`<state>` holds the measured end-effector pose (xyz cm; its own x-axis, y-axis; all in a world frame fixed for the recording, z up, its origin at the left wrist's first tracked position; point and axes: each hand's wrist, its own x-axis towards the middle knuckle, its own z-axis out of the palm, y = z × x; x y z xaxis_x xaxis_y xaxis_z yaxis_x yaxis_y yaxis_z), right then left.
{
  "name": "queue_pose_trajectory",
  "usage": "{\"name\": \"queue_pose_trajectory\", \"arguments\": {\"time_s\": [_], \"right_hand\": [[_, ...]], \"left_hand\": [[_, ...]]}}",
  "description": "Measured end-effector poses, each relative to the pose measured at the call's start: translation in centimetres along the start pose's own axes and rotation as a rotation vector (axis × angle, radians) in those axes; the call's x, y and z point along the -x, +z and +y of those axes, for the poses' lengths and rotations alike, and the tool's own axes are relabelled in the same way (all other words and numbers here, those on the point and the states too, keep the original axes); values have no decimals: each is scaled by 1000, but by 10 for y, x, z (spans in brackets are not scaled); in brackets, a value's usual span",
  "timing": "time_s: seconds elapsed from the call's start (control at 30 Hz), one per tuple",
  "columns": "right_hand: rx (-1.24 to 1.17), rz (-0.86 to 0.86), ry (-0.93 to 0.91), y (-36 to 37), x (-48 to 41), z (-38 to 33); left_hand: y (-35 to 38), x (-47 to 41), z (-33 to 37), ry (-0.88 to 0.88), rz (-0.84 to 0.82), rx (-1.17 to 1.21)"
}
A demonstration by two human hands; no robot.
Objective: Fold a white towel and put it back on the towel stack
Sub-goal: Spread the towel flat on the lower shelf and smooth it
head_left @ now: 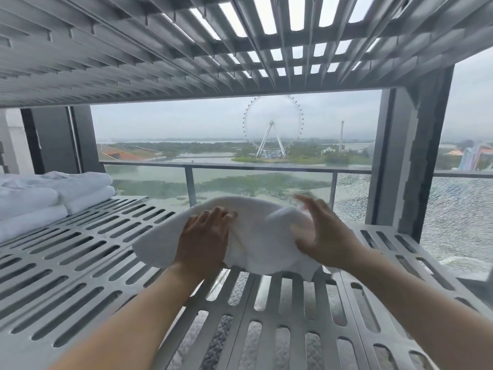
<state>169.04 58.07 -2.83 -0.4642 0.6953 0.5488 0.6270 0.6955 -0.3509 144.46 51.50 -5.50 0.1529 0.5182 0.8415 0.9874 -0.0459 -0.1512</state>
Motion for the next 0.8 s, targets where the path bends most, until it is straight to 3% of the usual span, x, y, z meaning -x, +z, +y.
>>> {"name": "queue_pose_trajectory", "arguments": {"time_s": [0.17,0.33,0.43,0.67,0.8], "right_hand": [[373,237,-171,20,12,-20],[569,126,-345,47,24,-22],[424,-69,-240,55,23,-11],[482,-12,-159,61,20,-2],[342,-203,-9,59,12,1]], "left_hand": [[6,4,-2,-54,-254,58],[18,11,-10,-97,-401,-78],[25,13,-16,-127,-385,-145],[35,10,-24,-266,-505,33],[33,3,-21,-236,-524,-13]]}}
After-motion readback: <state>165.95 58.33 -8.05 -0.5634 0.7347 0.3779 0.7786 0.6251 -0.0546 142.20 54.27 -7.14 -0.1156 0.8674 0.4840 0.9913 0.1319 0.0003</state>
